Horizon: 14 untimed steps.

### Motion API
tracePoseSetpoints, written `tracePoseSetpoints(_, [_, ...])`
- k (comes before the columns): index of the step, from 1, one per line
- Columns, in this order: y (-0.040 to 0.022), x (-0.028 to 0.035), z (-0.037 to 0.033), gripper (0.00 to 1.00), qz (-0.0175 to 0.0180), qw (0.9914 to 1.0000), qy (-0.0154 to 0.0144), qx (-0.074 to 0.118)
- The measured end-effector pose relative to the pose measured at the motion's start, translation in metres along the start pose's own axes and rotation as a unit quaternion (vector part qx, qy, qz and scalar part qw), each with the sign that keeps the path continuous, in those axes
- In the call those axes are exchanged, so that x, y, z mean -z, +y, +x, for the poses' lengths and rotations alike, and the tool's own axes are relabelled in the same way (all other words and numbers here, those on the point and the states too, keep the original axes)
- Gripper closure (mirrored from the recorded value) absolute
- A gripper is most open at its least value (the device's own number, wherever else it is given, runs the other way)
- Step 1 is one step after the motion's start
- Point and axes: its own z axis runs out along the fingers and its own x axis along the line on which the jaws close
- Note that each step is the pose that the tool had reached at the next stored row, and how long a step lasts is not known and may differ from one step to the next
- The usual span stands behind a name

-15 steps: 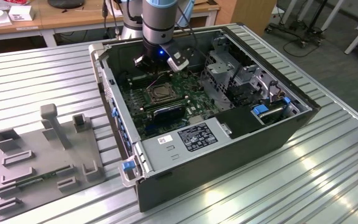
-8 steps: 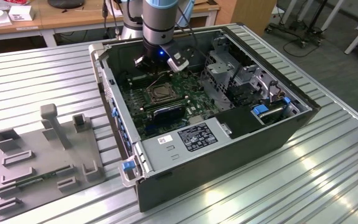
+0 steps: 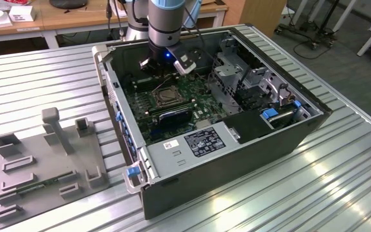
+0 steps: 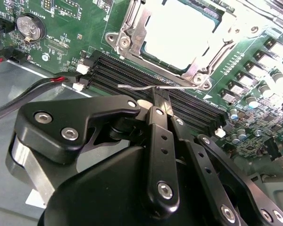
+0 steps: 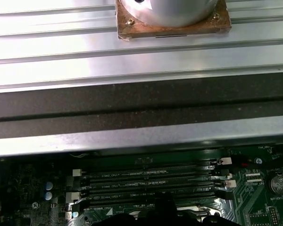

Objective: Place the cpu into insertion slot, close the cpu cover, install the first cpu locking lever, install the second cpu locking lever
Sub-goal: 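Install the first cpu locking lever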

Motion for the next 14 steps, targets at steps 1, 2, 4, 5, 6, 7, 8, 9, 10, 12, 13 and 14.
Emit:
tracePoseSetpoints(1, [-0.0001,-0.0003,-0.0001,0.89,0.0002,1.0,0.0001,0.0])
tracePoseSetpoints(2, [-0.0002,-0.0007,-0.0003,0.89,0.0001,1.0,0.0001,0.0])
tracePoseSetpoints(4, [-0.0004,-0.0015,-0.0008,0.89,0.0002,1.0,0.0001,0.0])
tracePoseSetpoints(5, [-0.0004,-0.002,-0.0012,0.89,0.0001,1.0,0.0001,0.0])
tracePoseSetpoints(6, [-0.0005,-0.0023,-0.0015,0.89,0.0001,1.0,0.0001,0.0])
tracePoseSetpoints(7, [-0.0006,-0.0027,-0.0019,0.89,0.0002,1.0,0.0001,0.0])
tracePoseSetpoints(8, [-0.0006,-0.0031,-0.0023,0.89,0.0002,1.0,0.0001,0.0])
tracePoseSetpoints(9, [-0.0006,-0.0034,-0.0027,0.89,0.0002,1.0,0.0001,0.0])
tracePoseSetpoints(10, [-0.0007,-0.0037,-0.0032,0.89,0.0002,1.0,0.0001,0.0])
tracePoseSetpoints(12, [-0.0007,-0.0043,-0.0044,0.89,0.0002,1.0,0.0001,0.0])
tracePoseSetpoints(13, [-0.0007,-0.0045,-0.0051,0.89,0.0002,1.0,0.0001,0.0])
tracePoseSetpoints(14, [-0.0007,-0.0047,-0.0057,0.89,0.0002,1.0,0.0001,0.0])
